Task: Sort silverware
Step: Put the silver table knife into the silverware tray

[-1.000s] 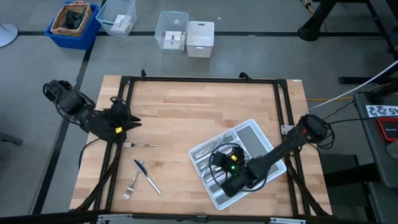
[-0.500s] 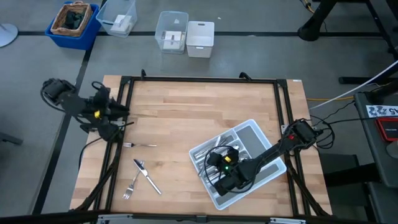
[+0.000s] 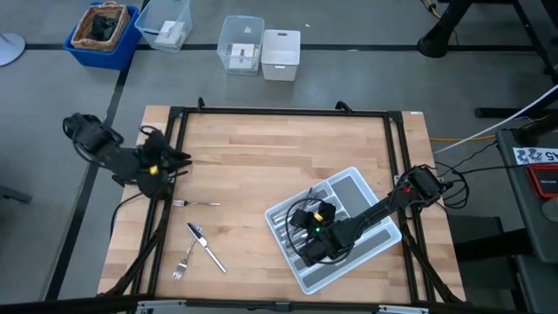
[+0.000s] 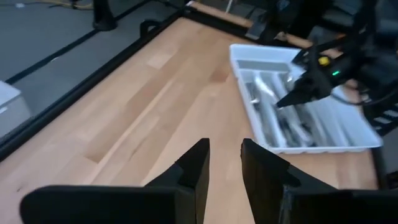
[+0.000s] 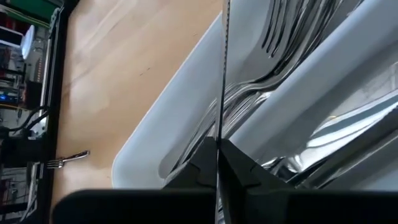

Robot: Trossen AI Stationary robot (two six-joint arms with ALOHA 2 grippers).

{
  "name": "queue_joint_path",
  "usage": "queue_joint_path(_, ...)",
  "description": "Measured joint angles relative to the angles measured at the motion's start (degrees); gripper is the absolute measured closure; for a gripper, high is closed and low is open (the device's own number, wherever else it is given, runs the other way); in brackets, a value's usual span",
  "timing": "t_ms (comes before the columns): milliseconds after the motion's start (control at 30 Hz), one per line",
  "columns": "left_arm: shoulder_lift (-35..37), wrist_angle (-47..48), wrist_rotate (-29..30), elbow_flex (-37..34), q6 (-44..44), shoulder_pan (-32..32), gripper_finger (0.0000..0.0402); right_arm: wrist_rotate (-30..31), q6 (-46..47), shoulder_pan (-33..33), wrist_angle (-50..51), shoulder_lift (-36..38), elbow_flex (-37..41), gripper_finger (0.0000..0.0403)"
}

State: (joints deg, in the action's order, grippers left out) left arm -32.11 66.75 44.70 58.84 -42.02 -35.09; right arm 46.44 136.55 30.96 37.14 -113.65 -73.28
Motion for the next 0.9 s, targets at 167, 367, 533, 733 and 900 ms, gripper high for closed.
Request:
queue_joint_path(167,-0.7,-0.3,0.7,-3.2,-1.3,0.0,0.0322,-2.9,-0.3,0.0,0.6,0.1,0.0,0.0394)
queue_joint_path(367,-1.0,-0.8,3.1,-5.3,-1.5,0.0,0.0322,-3.4,-0.7,0.0,0.5,0.1,0.0,0.0366)
queue_joint_path(533,-1.0,-2.1,3.3,-5.4,-1.5,0.0,0.0322,-3.4,-0.8,0.0,0.4,0.1,0.0,0.0359)
queue_joint_path(733,-1.0,-1.9,3.3,-5.4,-4.0,0.0,0.0322,-3.5,-2.3,0.0,-0.7,0.1,0.1,0.0357)
queue_joint_path(900,-1.3,-1.9,3.4,-5.4,-4.5,0.0,0.0322,-2.6,-2.0,0.1,-1.1,0.1,0.1,0.0357)
